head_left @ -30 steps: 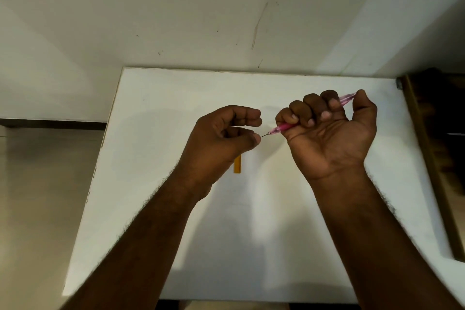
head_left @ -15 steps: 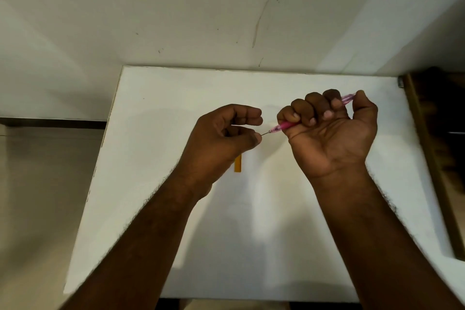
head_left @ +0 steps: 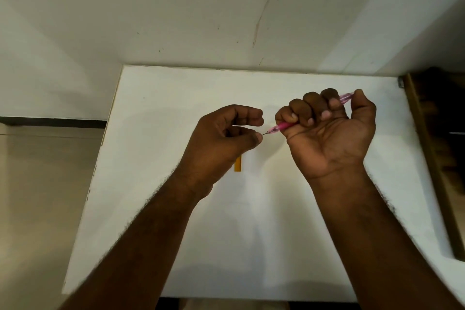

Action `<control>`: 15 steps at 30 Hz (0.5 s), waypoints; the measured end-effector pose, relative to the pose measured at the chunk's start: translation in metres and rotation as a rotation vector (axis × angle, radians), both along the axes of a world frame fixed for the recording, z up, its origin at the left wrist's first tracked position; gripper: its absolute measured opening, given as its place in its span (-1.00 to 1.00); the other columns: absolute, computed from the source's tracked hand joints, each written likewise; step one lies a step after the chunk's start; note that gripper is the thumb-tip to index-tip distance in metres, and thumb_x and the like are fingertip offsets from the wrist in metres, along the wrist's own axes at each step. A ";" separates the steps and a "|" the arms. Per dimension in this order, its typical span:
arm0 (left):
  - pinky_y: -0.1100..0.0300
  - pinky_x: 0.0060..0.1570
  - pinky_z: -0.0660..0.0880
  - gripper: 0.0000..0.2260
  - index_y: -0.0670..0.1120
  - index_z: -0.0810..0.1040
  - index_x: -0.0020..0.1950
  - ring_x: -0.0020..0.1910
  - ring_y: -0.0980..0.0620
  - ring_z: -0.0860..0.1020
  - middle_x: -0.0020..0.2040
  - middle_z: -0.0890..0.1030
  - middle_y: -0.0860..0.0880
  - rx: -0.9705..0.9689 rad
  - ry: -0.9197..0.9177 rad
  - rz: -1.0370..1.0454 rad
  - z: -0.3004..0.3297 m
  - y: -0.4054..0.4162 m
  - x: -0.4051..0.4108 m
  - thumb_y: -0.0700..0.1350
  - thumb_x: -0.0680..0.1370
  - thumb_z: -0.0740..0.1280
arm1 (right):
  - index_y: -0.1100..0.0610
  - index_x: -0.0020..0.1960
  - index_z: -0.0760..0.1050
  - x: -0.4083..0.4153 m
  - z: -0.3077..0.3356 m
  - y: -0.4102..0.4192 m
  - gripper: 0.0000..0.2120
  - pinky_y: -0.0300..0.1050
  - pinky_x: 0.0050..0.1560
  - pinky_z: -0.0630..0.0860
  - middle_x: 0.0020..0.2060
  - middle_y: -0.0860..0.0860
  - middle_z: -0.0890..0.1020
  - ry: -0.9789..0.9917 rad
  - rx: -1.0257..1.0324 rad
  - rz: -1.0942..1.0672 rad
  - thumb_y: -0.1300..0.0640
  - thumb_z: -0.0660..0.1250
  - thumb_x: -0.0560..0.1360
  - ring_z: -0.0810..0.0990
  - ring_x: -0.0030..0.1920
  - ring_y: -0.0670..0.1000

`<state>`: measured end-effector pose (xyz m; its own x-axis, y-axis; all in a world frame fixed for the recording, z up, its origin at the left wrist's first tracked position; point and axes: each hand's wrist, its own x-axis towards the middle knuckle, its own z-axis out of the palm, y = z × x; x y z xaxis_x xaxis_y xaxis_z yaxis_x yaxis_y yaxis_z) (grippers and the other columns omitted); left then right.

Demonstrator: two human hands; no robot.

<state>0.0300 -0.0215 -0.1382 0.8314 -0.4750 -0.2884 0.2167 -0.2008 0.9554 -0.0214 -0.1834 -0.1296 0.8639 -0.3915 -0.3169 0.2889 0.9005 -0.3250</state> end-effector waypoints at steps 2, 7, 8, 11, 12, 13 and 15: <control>0.22 0.04 0.64 -0.70 -0.04 0.67 0.16 -0.05 0.09 0.72 0.07 0.74 0.06 0.004 -0.006 0.001 0.000 0.000 0.001 -0.30 0.48 0.46 | 0.10 -0.31 0.30 0.000 0.000 0.000 -0.56 -0.12 -0.27 0.27 -0.47 -0.03 0.28 -0.003 -0.018 0.007 -0.18 0.05 0.59 0.18 -0.42 0.00; 0.33 -0.12 0.61 -0.75 -0.01 0.68 0.11 -0.06 0.19 0.69 0.02 0.74 0.13 0.116 -0.069 0.058 -0.005 0.004 0.006 -0.26 0.49 0.44 | 0.14 -0.20 0.46 0.001 0.001 -0.005 -0.57 -0.10 -0.24 0.36 -0.37 0.02 0.42 0.100 -0.169 0.063 -0.13 0.02 0.59 0.32 -0.37 0.01; 0.34 -0.12 0.58 -0.76 -0.01 0.68 0.11 -0.06 0.18 0.69 0.00 0.74 0.12 0.175 -0.117 0.071 -0.007 0.006 0.007 -0.25 0.50 0.44 | 0.16 -0.15 0.53 0.003 0.001 -0.006 -0.62 -0.10 -0.24 0.41 -0.33 0.04 0.46 0.183 -0.248 0.075 -0.04 0.06 0.59 0.38 -0.36 0.01; 0.37 -0.05 0.50 -0.81 0.03 0.68 0.09 -0.10 0.17 0.65 -0.04 0.71 0.14 0.416 -0.333 0.045 -0.012 0.012 0.008 -0.18 0.52 0.44 | 0.22 0.02 0.65 0.008 -0.001 -0.003 -0.76 -0.07 -0.25 0.59 -0.24 0.09 0.54 0.521 -0.586 0.139 0.16 0.23 0.61 0.53 -0.36 -0.01; 0.40 -0.07 0.47 -0.83 0.05 0.68 0.08 -0.12 0.17 0.63 -0.05 0.69 0.14 0.481 -0.384 0.024 -0.014 0.014 0.008 -0.15 0.52 0.44 | 0.21 0.07 0.66 0.009 -0.003 -0.001 -0.80 -0.08 -0.19 0.65 -0.21 0.11 0.59 0.622 -0.704 0.181 0.18 0.27 0.62 0.58 -0.34 -0.02; 0.44 -0.10 0.42 -0.84 0.08 0.69 0.07 -0.15 0.18 0.61 -0.06 0.68 0.14 0.530 -0.418 -0.001 -0.016 0.016 0.009 -0.12 0.52 0.45 | 0.19 0.10 0.66 0.008 -0.005 0.002 -0.82 -0.06 -0.12 0.69 -0.16 0.11 0.64 0.700 -0.834 0.234 0.18 0.31 0.62 0.63 -0.29 -0.01; 0.46 -0.18 0.34 -0.84 0.12 0.68 0.07 -0.20 0.17 0.55 -0.09 0.64 0.14 0.608 -0.461 -0.061 -0.019 0.018 0.009 -0.06 0.51 0.47 | 0.12 0.07 0.67 0.005 -0.012 0.006 -0.86 -0.01 0.02 0.69 -0.11 0.05 0.70 0.817 -1.205 0.350 0.14 0.34 0.62 0.68 -0.17 0.01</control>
<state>0.0395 -0.0039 -0.1575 0.9085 -0.3922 -0.1442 -0.2052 -0.7193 0.6638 -0.0161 -0.1770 -0.1419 0.7151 -0.5786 -0.3923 -0.5023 -0.0350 -0.8640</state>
